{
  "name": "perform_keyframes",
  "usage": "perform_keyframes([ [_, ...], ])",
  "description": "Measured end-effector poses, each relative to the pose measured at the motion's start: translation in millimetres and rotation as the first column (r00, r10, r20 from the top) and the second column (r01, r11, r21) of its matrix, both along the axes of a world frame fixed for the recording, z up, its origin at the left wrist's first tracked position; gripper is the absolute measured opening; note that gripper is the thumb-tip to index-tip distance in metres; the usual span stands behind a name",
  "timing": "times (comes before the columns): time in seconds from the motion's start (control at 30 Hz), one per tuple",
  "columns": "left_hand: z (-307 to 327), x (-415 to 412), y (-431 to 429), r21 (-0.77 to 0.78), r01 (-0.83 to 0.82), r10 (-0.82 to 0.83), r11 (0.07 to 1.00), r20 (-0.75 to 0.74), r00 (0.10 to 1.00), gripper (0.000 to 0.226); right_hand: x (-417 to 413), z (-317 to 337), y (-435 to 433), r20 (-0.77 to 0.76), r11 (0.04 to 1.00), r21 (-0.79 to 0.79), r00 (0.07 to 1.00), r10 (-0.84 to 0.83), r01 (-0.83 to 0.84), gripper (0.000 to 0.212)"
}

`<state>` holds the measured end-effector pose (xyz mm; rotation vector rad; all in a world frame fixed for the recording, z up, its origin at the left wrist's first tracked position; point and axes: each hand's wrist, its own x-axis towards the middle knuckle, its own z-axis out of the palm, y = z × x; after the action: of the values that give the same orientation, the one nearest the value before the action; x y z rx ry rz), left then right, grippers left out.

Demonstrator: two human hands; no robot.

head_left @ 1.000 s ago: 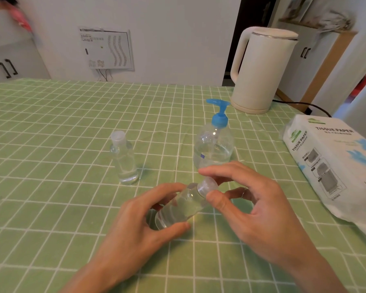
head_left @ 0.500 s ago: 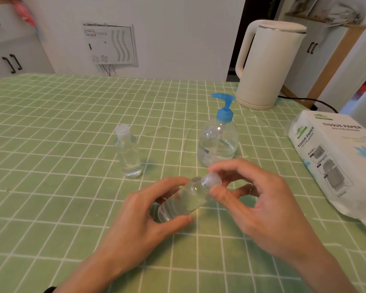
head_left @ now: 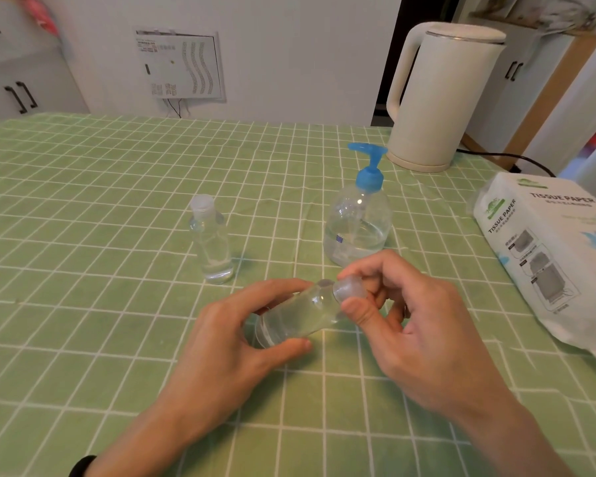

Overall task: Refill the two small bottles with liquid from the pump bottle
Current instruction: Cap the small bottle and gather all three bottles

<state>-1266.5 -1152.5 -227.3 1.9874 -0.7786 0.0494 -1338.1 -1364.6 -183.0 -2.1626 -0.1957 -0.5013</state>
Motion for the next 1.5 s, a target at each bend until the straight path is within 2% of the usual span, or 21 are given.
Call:
perform_keyframes([
  [0.2,3,-3,-1,0.01,-0.049,0.049,0.999,0.01,0.999,0.058,-2,-1,3,0.004,0.999,0.012,0.999,-0.047,0.047,0.005],
  [0.33,2,-4,-2,0.021,-0.027,0.026,0.999,0.019,0.999,0.054,-2,2,4,-0.015,0.997,0.075,1.0,0.0,0.001,0.007],
  [0.4,1,-2,-2,0.006,-0.018,0.017,1.0,0.012,1.0,0.049,-2,3,6,-0.023,0.995,0.094,0.999,0.046,-0.044,0.015],
  [0.53,9,8,9,-0.152,-0.014,-0.001,0.988,-0.099,0.995,0.048,-2,2,6,-0.045,0.991,0.125,0.998,0.046,-0.04,0.042],
  [0.63,24,24,31,-0.315,-0.103,0.058,0.943,-0.149,0.987,0.052,1,0,2,-0.03,0.983,0.18,0.999,-0.036,0.04,0.038],
  [0.7,32,35,48,-0.359,-0.168,0.116,0.918,-0.163,0.98,0.054,4,-1,0,-0.028,0.976,0.206,0.997,-0.071,0.075,0.039],
  [0.83,32,50,72,-0.3,-0.253,0.208,0.92,-0.173,0.963,0.057,8,-5,-3,-0.039,0.973,0.21,0.995,-0.088,0.095,0.039],
  [1.03,22,62,86,-0.192,-0.269,0.235,0.944,-0.181,0.955,0.048,12,-12,-5,-0.041,0.972,0.202,0.993,-0.115,0.121,0.04],
  [1.13,14,67,88,-0.103,-0.32,0.298,0.942,-0.184,0.936,0.04,14,-15,-7,-0.04,0.971,0.2,0.991,-0.129,0.134,0.039],
  [1.37,7,71,88,-0.111,-0.322,0.292,0.94,-0.224,0.93,0.051,15,-19,-9,-0.037,0.97,0.192,0.989,-0.146,0.15,0.033],
  [1.5,7,73,85,-0.145,-0.273,0.222,0.951,-0.293,0.93,0.073,15,-19,-9,-0.022,0.966,0.184,0.983,-0.181,0.182,0.036],
])
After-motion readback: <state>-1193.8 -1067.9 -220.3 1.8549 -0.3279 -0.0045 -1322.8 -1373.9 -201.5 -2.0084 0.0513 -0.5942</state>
